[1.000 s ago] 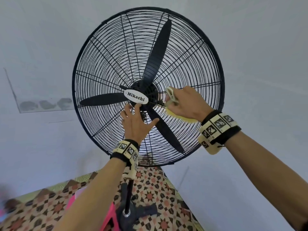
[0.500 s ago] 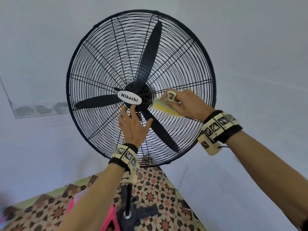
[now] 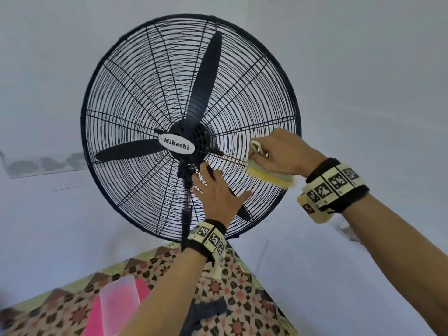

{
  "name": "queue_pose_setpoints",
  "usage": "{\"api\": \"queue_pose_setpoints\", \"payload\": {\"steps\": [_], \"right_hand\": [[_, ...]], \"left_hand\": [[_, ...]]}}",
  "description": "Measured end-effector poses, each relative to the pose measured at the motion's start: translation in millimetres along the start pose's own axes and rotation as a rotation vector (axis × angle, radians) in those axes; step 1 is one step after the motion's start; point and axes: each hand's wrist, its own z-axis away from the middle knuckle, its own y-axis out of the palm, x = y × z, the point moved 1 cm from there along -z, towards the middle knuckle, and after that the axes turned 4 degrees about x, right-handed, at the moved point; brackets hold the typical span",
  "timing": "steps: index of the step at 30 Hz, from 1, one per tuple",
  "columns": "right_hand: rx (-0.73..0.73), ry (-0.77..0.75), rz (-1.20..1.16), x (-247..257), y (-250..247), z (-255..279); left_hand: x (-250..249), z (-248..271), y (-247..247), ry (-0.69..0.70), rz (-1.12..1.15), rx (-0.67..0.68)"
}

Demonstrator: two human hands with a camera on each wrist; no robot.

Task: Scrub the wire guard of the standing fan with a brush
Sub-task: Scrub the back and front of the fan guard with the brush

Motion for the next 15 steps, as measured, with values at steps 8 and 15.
{"api": "queue_pose_setpoints", "payload": {"steps": [8, 15], "right_hand": [[-0.001, -0.044, -0.114, -10.7, 10.4, 13.9], [-0.038, -0.062, -0.244, -12.5, 6.0, 22.1]], "left_hand": [[0.7, 1.3, 4.7, -0.005, 0.009, -0.019], [-3.5, 4.0, 4.6, -0.022, 0.034, 0.000]]}}
